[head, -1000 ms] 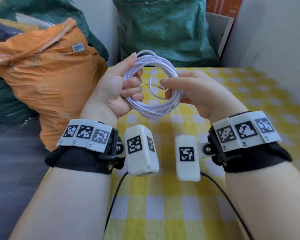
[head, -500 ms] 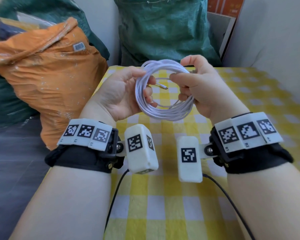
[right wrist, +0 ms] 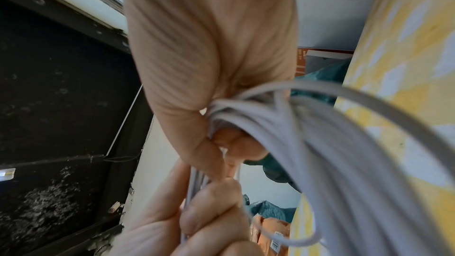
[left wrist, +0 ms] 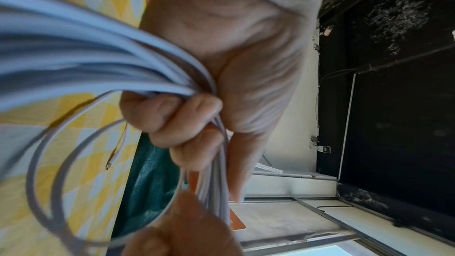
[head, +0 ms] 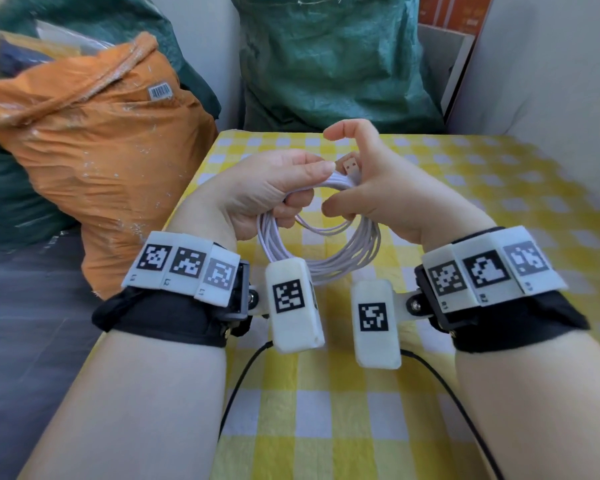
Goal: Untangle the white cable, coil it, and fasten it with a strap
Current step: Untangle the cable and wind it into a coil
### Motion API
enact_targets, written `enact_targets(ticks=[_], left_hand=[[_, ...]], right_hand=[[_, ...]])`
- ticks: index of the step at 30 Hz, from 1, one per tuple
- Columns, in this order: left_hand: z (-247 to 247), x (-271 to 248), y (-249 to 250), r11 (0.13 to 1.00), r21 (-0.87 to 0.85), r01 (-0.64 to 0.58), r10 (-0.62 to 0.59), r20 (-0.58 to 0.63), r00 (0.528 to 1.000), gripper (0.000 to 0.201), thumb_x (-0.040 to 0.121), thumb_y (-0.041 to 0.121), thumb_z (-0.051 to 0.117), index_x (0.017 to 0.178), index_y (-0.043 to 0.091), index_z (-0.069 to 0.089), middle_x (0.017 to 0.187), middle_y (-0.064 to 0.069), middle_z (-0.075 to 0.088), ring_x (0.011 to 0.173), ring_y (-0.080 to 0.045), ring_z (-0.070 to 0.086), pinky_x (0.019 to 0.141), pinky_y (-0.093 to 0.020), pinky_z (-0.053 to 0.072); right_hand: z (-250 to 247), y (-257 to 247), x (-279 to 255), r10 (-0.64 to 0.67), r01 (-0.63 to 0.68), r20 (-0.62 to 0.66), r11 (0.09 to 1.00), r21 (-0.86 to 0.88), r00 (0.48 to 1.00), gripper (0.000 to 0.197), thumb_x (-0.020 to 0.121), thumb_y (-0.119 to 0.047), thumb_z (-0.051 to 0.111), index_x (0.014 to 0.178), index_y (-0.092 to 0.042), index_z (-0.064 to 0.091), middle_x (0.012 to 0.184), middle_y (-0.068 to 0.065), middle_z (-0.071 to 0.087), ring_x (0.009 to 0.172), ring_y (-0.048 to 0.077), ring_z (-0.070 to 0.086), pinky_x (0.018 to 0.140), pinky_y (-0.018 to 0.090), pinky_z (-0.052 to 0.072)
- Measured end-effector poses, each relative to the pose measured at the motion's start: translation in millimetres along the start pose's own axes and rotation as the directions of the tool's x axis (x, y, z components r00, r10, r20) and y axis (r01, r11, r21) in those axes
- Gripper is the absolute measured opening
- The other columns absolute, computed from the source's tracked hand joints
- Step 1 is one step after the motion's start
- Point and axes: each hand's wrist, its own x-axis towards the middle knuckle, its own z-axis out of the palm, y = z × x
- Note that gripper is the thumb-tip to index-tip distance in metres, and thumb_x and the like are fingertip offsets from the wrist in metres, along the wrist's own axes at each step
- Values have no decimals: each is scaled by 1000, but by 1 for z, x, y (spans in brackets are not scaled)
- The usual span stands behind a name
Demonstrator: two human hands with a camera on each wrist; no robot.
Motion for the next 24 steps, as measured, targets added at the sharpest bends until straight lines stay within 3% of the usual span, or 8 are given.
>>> enact_targets(ticks=[2,6,11,14,17,20,22,24], left_hand=[[0,1,0,997,-50,-57,54,-58,997,17,84,32,56,78,16,59,49,5,31,35,-4,23,41,-20,14],[-1,4,1,980,-146,-135,112,-156,981,20,97,29,46,100,11,53,45,8,33,34,-3,24,45,-22,15],[-4,0,1,983,-155,-95,82,-89,993,21,94,29,47,104,13,58,52,3,40,39,-7,33,44,-21,27],[2,-3,2,998,-64,-18,13,-78,997,25,85,38,55,92,15,61,55,1,47,40,-9,40,42,-20,32],[6,-3,5,998,-33,61,-63,-66,996,33,83,46,53,84,14,61,53,-2,49,37,-10,43,38,-19,37],[3,1,4,994,2,108,-108,-15,994,50,93,52,40,88,7,62,68,-18,53,40,-18,44,36,-20,39],[2,2,3,991,-12,132,-132,23,991,49,97,45,35,91,5,61,75,-22,51,41,-20,42,36,-21,38],[1,1,3,988,-55,147,-144,54,988,41,98,37,35,90,5,60,62,-16,49,36,-15,39,36,-22,35]], right_hand=[[-3,1,1,16,-12,-44,997,78,999,56,75,7,68,121,-15,46,79,3,51,56,14,52,58,26,48],[-5,4,2,-18,23,-39,992,122,999,13,82,1,66,92,-7,64,66,4,52,58,13,52,58,22,47],[-4,5,4,-20,18,-54,999,-31,998,8,89,-5,57,90,-4,65,64,-2,58,52,10,49,51,22,40],[-3,2,1,-43,45,12,978,-205,999,9,88,-9,58,83,-8,65,70,3,60,57,14,46,54,26,37],[-1,0,1,-23,36,52,965,-260,998,17,85,-9,61,100,-11,66,69,-2,61,56,9,48,55,23,37],[0,0,3,18,1,61,955,-296,998,61,82,-10,63,139,-19,44,72,-6,63,60,1,54,55,16,36],[-1,-1,3,19,2,62,950,-314,998,71,82,-8,63,145,-22,35,73,-8,62,60,-1,53,52,14,36],[-3,-2,2,21,-11,37,966,-259,999,71,82,-8,64,144,-24,35,72,-7,62,51,-6,51,47,9,36]])
